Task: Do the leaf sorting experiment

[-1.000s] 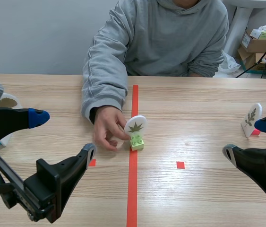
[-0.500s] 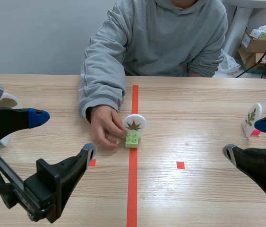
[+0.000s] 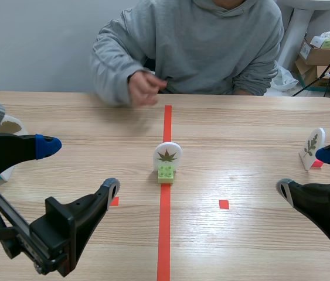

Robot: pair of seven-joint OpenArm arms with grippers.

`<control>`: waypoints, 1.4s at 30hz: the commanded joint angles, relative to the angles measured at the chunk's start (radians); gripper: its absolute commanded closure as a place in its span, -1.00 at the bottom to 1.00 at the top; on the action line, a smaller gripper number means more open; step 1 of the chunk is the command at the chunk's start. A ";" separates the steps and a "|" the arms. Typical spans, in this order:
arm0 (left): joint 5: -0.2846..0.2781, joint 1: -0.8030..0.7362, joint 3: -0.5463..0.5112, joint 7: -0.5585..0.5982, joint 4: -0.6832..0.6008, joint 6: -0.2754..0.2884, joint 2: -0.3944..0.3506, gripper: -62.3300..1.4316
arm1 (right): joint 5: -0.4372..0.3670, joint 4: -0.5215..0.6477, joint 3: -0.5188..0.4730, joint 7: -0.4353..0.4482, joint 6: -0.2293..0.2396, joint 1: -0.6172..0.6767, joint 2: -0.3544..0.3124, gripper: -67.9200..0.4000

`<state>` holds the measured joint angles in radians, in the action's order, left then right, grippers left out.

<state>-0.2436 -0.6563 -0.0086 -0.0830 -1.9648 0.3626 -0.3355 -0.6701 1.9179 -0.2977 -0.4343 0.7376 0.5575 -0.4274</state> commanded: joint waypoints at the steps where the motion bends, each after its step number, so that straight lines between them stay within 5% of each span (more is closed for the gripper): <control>1: -0.006 -0.008 0.003 0.011 -0.011 -0.002 0.003 -1.00 | -0.014 0.007 -0.008 0.015 0.008 -0.009 -0.016 -0.65; 21: -0.005 -0.005 0.003 0.010 -0.011 -0.002 0.003 -1.00 | -0.014 0.007 -0.008 0.015 0.008 -0.009 -0.016 -0.65; 26: 0.033 0.053 0.007 0.003 0.019 -0.001 0.002 -1.00 | -0.014 0.007 -0.008 0.015 0.008 -0.009 -0.015 -0.65; 42: 0.075 0.702 0.332 0.041 0.676 -0.002 -0.012 -1.00 | -0.014 0.007 -0.008 0.015 0.008 -0.010 -0.016 -0.65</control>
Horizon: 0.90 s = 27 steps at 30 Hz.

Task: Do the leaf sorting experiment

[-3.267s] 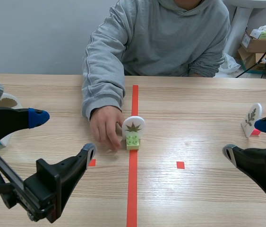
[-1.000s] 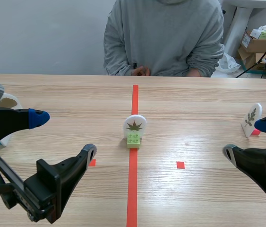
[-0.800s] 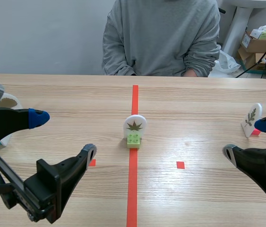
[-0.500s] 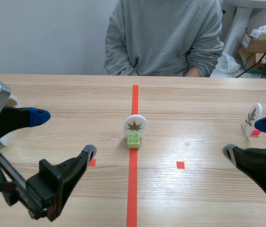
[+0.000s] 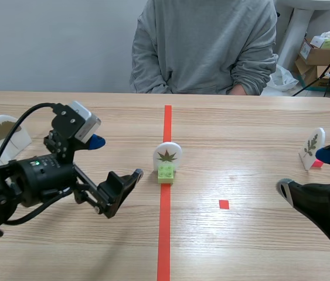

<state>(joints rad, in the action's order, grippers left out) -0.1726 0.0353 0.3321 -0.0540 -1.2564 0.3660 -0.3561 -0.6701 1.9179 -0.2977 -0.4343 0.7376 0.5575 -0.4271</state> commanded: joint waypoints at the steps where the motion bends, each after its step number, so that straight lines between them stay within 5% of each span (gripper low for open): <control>1: 0.027 0.044 0.008 0.013 0.004 -0.005 0.019 -1.00 | -0.014 0.007 -0.008 0.015 0.008 -0.010 -0.016 -0.65; 14: 0.204 0.349 0.160 0.094 0.436 -0.008 0.195 -1.00 | -0.014 0.007 -0.008 0.016 0.008 -0.010 -0.016 -0.65; 27: 0.284 0.458 0.175 0.119 0.617 -0.031 0.309 -1.00 | -0.014 0.007 -0.008 0.023 0.008 -0.010 -0.016 -0.65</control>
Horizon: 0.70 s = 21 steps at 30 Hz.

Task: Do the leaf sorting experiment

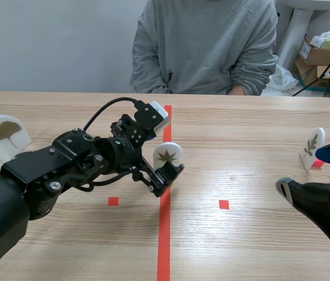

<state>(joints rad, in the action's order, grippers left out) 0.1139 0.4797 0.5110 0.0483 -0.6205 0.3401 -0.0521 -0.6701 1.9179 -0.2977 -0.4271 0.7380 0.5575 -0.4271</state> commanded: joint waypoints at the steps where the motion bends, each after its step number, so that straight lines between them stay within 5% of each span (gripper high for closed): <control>1: -0.002 0.014 -0.004 0.018 -0.014 -0.006 0.007 -1.00 | -0.014 0.007 -0.008 0.016 0.008 -0.010 -0.016 -0.65; 7: 0.000 0.014 -0.004 0.031 -0.014 -0.005 0.002 -0.98 | -0.014 0.007 -0.008 0.017 0.008 -0.010 -0.016 -0.65; 12: 0.000 0.014 -0.004 0.031 -0.014 -0.005 0.002 -0.28 | -0.014 0.007 -0.008 0.019 0.008 -0.010 -0.016 -0.65; 21: 0.000 0.013 -0.004 0.031 -0.014 -0.005 0.001 0.26 | -0.014 0.007 -0.008 0.019 0.008 -0.010 -0.016 -0.65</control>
<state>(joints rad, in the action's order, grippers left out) 0.1162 0.4793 0.5110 0.0647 -0.6170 0.3363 -0.0555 -0.6701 1.9179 -0.2977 -0.4263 0.7380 0.5575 -0.4271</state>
